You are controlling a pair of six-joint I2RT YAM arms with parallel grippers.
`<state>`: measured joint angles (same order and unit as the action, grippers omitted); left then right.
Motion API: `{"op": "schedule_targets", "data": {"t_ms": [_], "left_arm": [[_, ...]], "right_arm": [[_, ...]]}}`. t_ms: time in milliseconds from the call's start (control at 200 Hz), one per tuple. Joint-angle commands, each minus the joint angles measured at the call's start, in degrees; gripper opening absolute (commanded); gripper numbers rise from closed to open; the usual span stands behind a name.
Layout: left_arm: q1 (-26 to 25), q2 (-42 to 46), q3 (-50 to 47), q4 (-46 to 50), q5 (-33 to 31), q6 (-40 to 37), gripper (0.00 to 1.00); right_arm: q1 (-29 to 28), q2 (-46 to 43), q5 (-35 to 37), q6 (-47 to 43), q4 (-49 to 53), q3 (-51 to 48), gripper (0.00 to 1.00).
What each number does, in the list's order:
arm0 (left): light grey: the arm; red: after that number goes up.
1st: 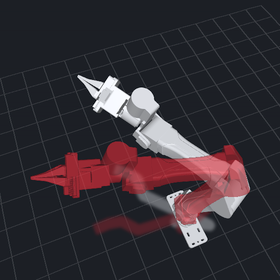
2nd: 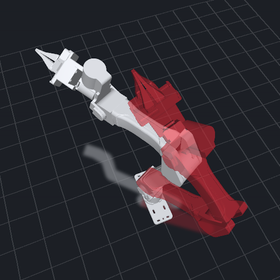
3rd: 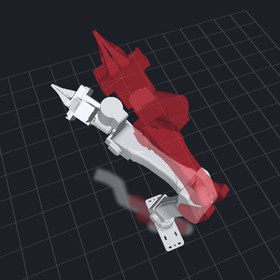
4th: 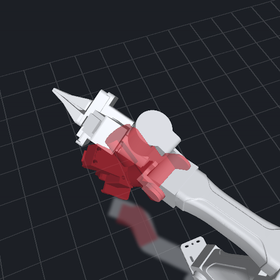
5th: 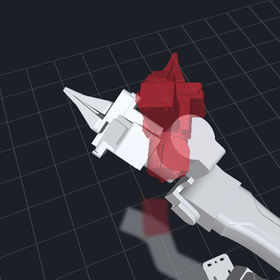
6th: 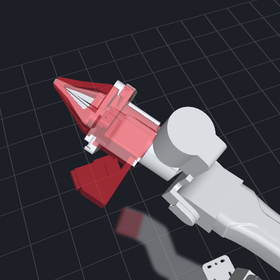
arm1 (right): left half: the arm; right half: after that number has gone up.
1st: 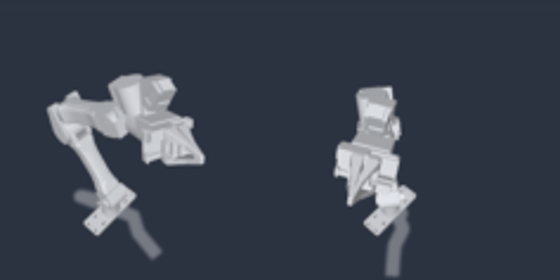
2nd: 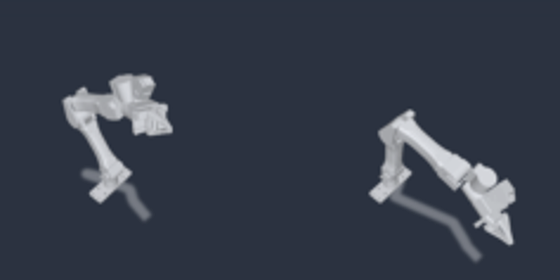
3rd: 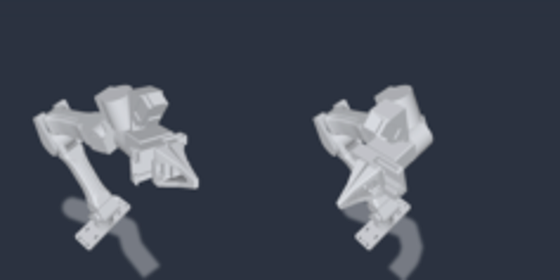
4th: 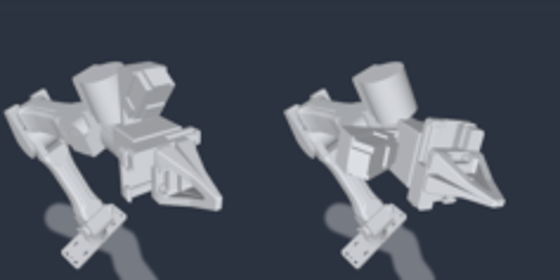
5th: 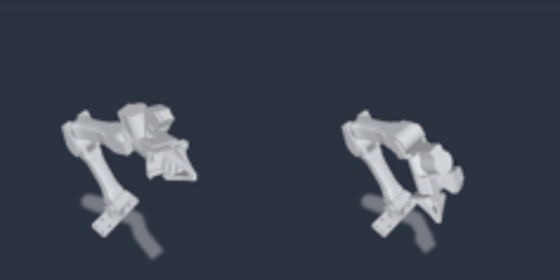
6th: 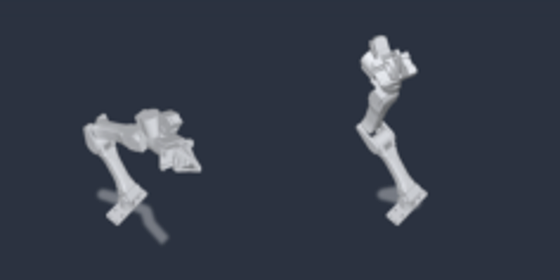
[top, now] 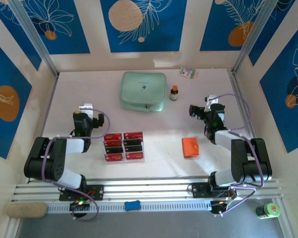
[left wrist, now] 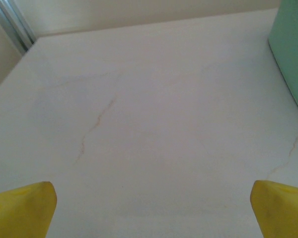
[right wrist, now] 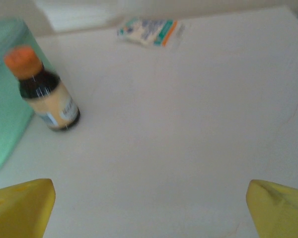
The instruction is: Put the credit cards into the card holder
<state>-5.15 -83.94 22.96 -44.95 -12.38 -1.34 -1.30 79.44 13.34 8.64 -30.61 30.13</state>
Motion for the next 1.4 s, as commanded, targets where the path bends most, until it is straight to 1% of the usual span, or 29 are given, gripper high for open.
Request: {"op": "schedule_targets", "data": {"t_ms": [0,90,115,140,200,240,290,335,415,570,650,790,890,965,1135,1265,1395], "left_arm": [[0.15,4.9,3.91,8.9,-4.97,1.9,1.0],[0.23,10.33,6.77,17.28,-9.09,5.68,1.0],[0.25,11.7,8.17,20.68,-9.73,6.91,1.0],[0.25,13.04,9.83,24.73,-10.26,8.61,1.0],[0.23,16.08,14.86,36.73,-11.18,14.04,1.0],[0.21,17.59,17.98,44.85,-11.17,18.2,1.0],[0.19,19.02,20.9,53.2,-9.15,22.45,1.0],[0.14,20.11,22.89,59.73,-6.93,25.71,1.0],[0.2,22.19,24.95,69.37,-3.67,30.21,1.0],[0.14,25.92,25.11,82.35,2.1,34.37,1.0],[0.15,27.82,23.45,86.4,3.68,36.87,1.0],[0.14,31.82,18.62,90.07,2.2,41.56,1.0],[0.15,34.1,15.43,89.59,3.16,43.58,1.0],[0.14,34.3,14.19,89.45,4.14,43.9,1.0],[0.12,33.78,12.88,90.37,5.15,43.18,1.0],[-0.04,33.7,11.37,89.88,6.14,43.05,1.0],[-0.25,32.59,10.43,88.81,6.84,42.58,1.0]], "right_arm": [[1.13,-5.75,1.05,5.84,11.79,4.44,0.99],[3.53,-9.24,2.66,18.81,23.32,9.41,0.99],[4.62,-9.87,1.87,22.44,26.81,11.05,0.99],[6.11,-10.23,-0.93,24.21,29.13,12.43,0.99],[8.52,-10.77,-11.25,25.3,32.19,14.99,0.99],[8.41,-11.0,-15.91,24.46,33.4,16.32,0.99],[7.01,-11.22,-20.74,22.72,34.83,17.66,0.99],[4.56,-11.37,-23.52,20.69,37.56,19.14,0.99],[-2.07,-11.85,-23.4,16.61,43.66,21.07,0.96],[-20.34,-11.81,-15.27,10.27,52.84,21.61,0.93],[-28.83,-11.5,-12.85,10.15,54.21,20.15,0.92],[-43.93,-10.99,-5.4,10.96,55.79,16.58,0.92],[-51.98,-10.18,-2.93,12.77,54.25,13.38,0.92],[-56.68,-8.75,-0.73,13.73,53.3,11.92,0.92],[-62.81,-4.59,1.89,15.81,51.35,11.6,0.93],[-64.35,-0.49,2.72,16.67,49.73,12.5,0.92],[-64.61,2.96,4.06,16.33,47.81,13.41,0.93]]}}
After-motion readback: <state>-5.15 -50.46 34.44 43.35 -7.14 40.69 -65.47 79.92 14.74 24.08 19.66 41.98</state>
